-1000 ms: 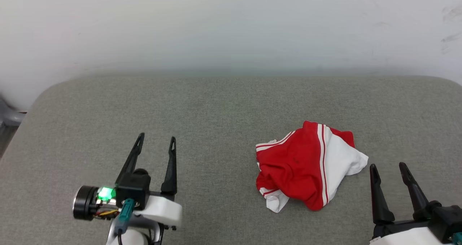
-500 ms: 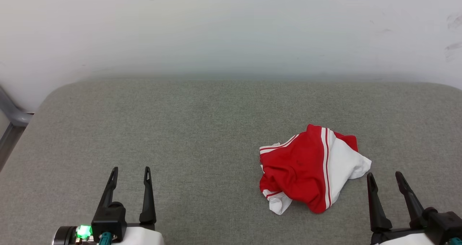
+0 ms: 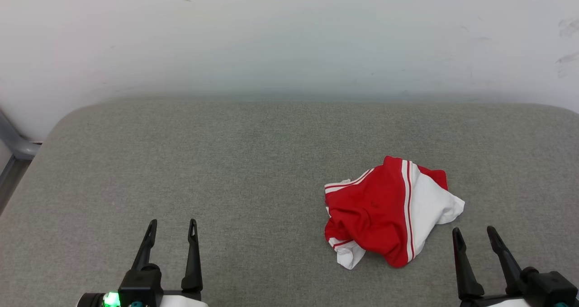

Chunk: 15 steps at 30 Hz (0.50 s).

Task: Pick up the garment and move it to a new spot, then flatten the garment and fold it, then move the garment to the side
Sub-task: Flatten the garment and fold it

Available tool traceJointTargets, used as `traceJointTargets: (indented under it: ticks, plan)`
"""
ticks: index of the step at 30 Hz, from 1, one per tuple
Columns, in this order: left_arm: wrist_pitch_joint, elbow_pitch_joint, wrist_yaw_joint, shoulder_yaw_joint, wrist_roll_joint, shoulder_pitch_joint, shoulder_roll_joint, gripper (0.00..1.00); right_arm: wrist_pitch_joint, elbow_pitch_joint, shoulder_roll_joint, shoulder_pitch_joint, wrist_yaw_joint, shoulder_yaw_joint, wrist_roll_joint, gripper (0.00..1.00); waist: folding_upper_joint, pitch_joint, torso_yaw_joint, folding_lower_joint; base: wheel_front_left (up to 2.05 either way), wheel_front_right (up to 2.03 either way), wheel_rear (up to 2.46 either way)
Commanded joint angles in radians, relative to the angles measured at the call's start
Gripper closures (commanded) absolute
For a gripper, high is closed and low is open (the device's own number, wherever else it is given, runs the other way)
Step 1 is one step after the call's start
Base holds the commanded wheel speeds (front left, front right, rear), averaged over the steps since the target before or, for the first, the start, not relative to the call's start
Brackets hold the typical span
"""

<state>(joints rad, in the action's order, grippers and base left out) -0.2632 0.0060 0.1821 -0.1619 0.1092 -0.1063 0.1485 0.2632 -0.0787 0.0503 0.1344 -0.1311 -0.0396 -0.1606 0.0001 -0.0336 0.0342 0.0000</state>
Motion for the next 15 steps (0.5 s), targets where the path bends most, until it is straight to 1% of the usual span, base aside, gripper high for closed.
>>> traceJointTargets:
  ticks: [1,9,15]
  plan:
    - [-0.002,0.001,-0.01,0.009,-0.006,-0.009,-0.005,0.0,0.002,-0.004,0.0,0.014,0.001,0.002,-0.009,0.0,-0.0001,0.001,0.0,0.0,0.0,0.0,0.0]
    - [-0.002,0.006,-0.058,0.05,-0.03,-0.018,-0.039,0.0,0.002,-0.014,0.0,0.013,0.001,0.005,-0.011,0.0,-0.0001,0.003,0.002,0.0,0.0,0.0,0.0]
    - [-0.002,0.01,-0.076,0.067,-0.043,-0.021,-0.051,0.0,0.002,-0.017,0.0,0.012,0.001,0.006,-0.014,0.0,-0.0001,0.004,0.002,0.0,0.0,0.0,0.0]
